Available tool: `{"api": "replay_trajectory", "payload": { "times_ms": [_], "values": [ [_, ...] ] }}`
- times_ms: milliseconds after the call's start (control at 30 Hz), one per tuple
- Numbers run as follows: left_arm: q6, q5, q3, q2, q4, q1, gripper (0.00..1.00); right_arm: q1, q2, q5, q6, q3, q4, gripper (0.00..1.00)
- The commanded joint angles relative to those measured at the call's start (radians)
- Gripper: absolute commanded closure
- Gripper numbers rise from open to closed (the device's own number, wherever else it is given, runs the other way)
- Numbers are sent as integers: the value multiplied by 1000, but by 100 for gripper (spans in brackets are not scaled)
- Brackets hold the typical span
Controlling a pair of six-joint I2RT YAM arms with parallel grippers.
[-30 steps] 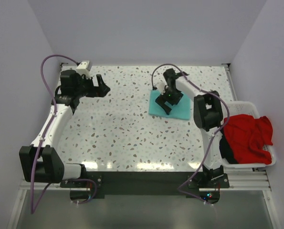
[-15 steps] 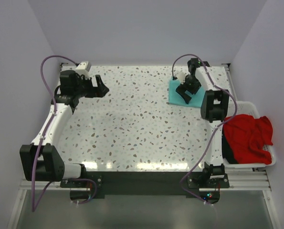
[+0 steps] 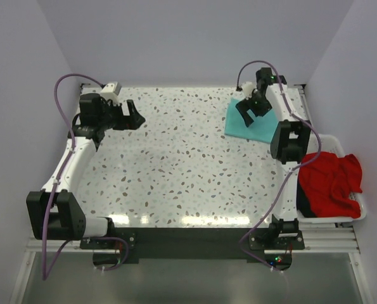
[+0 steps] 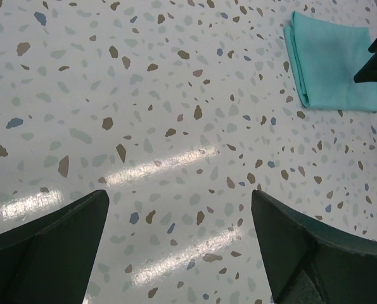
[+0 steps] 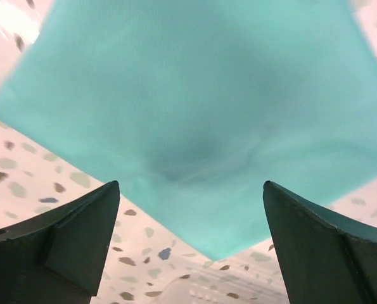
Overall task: Fold and stack the t-shirts
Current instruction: Neatly place the folded tshirt to the corner
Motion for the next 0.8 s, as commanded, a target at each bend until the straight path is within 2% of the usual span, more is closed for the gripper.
{"api": "replay_trajectory", "payload": {
  "times_ms": [0, 100, 233, 367, 500, 700, 733, 767],
  "values": [
    [-3, 30, 2, -27, 23, 9, 0, 25, -196, -24, 303, -5, 95, 1],
    [-3, 34, -1, -31, 24, 9, 0, 54, -219, 13, 421, -98, 155, 1],
    [-3, 35, -19, -42, 26, 9, 0, 107, -219, 10, 485, -160, 207, 2],
    [-4, 41, -32, -56, 26, 9, 0, 171, -193, 61, 506, -169, 276, 5],
    [-4, 43, -45, -67, 28, 35, 0, 225, -139, 78, 531, -119, 301, 14],
    [-10, 52, -55, -65, 34, 45, 0, 286, -112, 84, 569, -142, 342, 48],
    [-12, 53, -52, -62, 34, 46, 0, 286, -96, 85, 574, -143, 350, 59],
    [-14, 57, -50, -61, 32, 48, 0, 288, -87, 88, 577, -143, 350, 61]
  ]
}}
